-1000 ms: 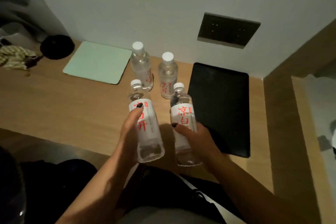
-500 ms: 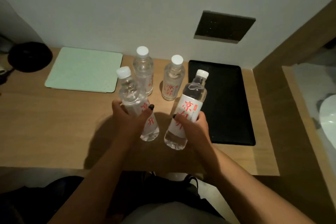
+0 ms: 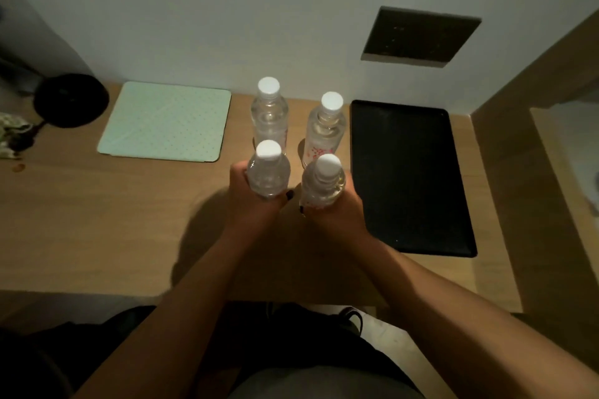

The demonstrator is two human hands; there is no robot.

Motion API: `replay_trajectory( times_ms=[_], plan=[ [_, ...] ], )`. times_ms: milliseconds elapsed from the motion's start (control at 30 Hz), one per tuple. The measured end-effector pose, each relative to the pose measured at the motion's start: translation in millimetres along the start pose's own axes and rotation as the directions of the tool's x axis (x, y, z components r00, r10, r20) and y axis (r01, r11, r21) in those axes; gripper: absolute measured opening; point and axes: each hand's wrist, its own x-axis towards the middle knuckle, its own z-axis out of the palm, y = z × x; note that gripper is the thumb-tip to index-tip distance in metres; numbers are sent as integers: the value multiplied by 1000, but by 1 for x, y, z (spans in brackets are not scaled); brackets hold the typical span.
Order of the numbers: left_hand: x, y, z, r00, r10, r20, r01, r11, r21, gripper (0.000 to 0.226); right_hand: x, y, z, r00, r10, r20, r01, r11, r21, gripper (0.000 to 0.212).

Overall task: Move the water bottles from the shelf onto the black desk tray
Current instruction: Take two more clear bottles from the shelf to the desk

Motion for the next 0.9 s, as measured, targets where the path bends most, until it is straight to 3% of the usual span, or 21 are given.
replay_trajectory(
  times_ms=[233, 433, 900],
  plan=[
    [5, -11, 0, 999, 44, 11, -44, 999, 29, 77, 14, 10, 5, 999, 34, 15, -33, 997, -64, 52],
    [24, -5, 13, 994, 63, -90, -61, 998, 27, 74, 31, 0, 7, 993, 108, -47, -109, 994, -19, 61],
    [64, 12, 32, 994, 101, -38, -101, 995, -10, 77, 66, -8, 9, 986, 168, -4, -166, 978, 127, 56]
  ],
)
